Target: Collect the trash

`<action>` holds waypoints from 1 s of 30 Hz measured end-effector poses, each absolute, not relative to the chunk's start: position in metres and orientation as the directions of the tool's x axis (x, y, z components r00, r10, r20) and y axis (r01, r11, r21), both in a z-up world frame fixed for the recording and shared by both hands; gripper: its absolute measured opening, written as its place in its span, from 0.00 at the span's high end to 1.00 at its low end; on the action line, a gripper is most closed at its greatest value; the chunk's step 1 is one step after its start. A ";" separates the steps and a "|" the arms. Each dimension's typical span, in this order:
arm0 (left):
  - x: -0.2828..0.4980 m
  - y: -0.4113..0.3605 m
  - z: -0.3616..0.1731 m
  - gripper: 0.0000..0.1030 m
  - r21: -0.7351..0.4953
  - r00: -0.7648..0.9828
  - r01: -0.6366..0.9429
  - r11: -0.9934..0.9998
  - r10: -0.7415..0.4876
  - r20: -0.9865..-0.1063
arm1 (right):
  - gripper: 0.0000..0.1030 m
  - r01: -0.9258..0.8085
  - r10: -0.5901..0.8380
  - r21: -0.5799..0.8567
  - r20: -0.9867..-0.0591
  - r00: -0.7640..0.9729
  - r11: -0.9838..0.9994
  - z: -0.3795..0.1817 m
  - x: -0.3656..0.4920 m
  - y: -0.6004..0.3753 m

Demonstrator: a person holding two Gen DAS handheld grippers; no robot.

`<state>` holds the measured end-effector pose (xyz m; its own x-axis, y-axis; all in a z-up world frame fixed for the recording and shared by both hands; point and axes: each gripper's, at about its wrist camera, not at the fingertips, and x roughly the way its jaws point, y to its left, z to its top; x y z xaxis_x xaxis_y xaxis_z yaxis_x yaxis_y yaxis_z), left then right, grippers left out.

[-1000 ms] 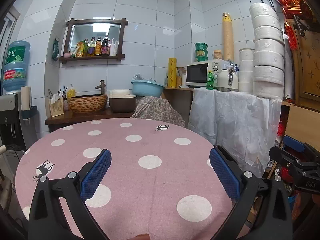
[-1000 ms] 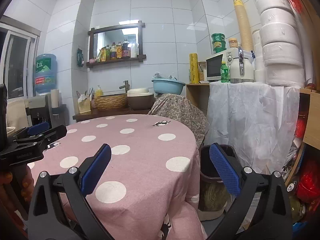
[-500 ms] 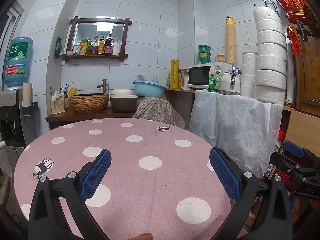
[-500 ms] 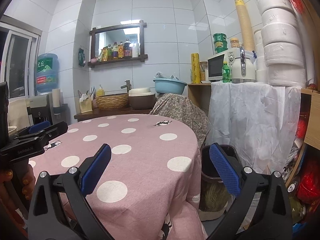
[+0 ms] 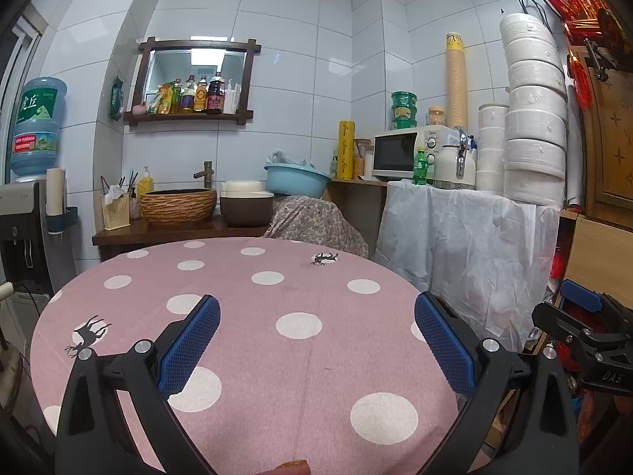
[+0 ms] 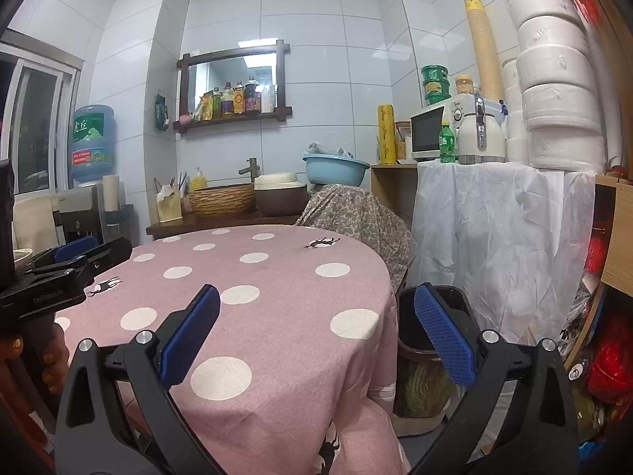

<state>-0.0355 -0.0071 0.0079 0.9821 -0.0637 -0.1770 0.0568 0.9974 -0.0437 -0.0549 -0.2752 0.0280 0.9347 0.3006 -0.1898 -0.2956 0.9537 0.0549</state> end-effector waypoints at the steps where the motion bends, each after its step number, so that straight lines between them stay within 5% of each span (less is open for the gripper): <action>1: -0.035 -0.008 0.008 0.05 -0.039 0.982 0.058 0.998 -0.064 -0.177 | 0.06 -0.296 0.301 0.055 -0.190 0.934 0.954 0.028 -0.055 -0.275; 30: -0.037 -0.016 0.007 0.05 -0.016 0.981 0.069 0.997 -0.071 -0.180 | 0.06 -0.289 0.295 0.059 -0.198 0.935 0.955 0.025 -0.055 -0.270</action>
